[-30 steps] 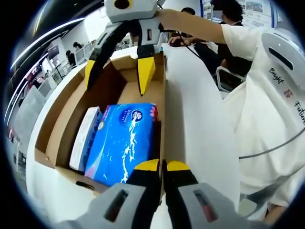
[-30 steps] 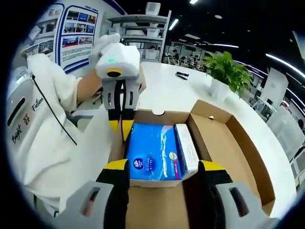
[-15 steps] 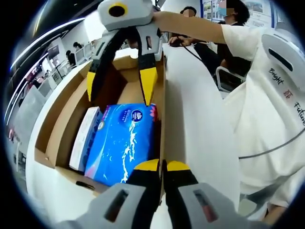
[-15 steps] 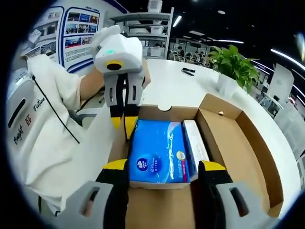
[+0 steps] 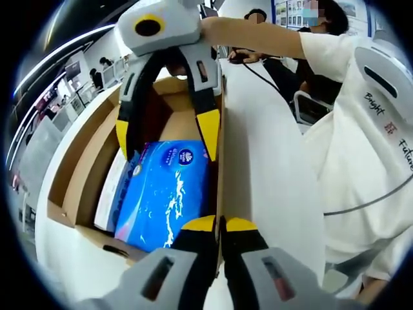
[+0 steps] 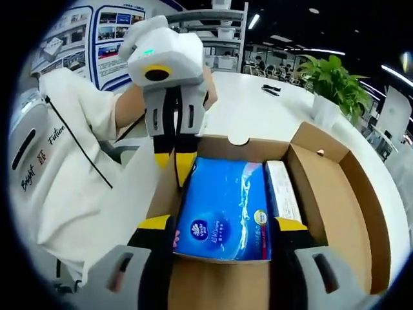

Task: Operate the shoe box by opening the lid, removing the specified soft item, and placing it in the target area until the item is outside and the box remains undamaged.

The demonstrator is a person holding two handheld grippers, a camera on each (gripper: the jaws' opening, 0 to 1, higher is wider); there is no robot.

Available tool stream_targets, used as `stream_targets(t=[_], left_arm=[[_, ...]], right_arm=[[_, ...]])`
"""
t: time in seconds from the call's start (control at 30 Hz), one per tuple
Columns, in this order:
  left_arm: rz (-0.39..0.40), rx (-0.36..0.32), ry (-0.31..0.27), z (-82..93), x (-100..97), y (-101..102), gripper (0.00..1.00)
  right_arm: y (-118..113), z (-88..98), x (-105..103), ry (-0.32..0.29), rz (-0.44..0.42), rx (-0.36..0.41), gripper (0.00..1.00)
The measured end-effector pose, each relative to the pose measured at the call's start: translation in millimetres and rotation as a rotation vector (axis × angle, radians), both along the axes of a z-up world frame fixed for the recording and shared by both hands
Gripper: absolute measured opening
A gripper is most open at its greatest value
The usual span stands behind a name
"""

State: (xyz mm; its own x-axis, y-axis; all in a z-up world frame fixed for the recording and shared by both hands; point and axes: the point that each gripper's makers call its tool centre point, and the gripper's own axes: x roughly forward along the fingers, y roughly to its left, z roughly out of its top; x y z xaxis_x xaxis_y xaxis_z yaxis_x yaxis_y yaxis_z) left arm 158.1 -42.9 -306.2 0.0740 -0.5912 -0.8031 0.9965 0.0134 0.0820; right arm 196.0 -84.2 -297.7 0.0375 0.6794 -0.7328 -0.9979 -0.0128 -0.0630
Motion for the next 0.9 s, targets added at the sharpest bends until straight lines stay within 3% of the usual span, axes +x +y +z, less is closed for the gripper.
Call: stream_targets(t=[0.07, 0.13, 0.47, 0.77, 0.83, 0.9], left_arm=[[0.0, 0.001, 0.0, -0.2, -0.1, 0.1, 0.02], [-0.001, 0.002, -0.001, -0.4, -0.3, 0.0, 0.02], [-0.002, 0.004, -0.001, -0.8, -0.1, 0.0, 0.02], [0.006, 0.002, 0.0, -0.2, 0.5, 0.2, 0.02], [0.002, 0.006, -0.002, -0.4, -0.2, 0.2, 0.02], [0.003, -0.004, -0.005, 0.3, 0.2, 0.7, 0.02]], right_arm=[[2.3, -4.0, 5.5, -0.05, 0.004, -0.016, 0.62], [3.9, -3.9, 4.4, -0.017, -0.008, -0.013, 0.63], [7.2, -13.2, 7.4, 0.021, -0.012, -0.04, 0.67], [5.6, -15.0, 10.5, 0.014, -0.01, -0.075, 0.64], [3.6, -14.1, 6.9, 0.001, 0.049, -0.071, 0.63], [1.4, -13.6, 8.1, 0.025, 0.014, -0.062, 0.62]])
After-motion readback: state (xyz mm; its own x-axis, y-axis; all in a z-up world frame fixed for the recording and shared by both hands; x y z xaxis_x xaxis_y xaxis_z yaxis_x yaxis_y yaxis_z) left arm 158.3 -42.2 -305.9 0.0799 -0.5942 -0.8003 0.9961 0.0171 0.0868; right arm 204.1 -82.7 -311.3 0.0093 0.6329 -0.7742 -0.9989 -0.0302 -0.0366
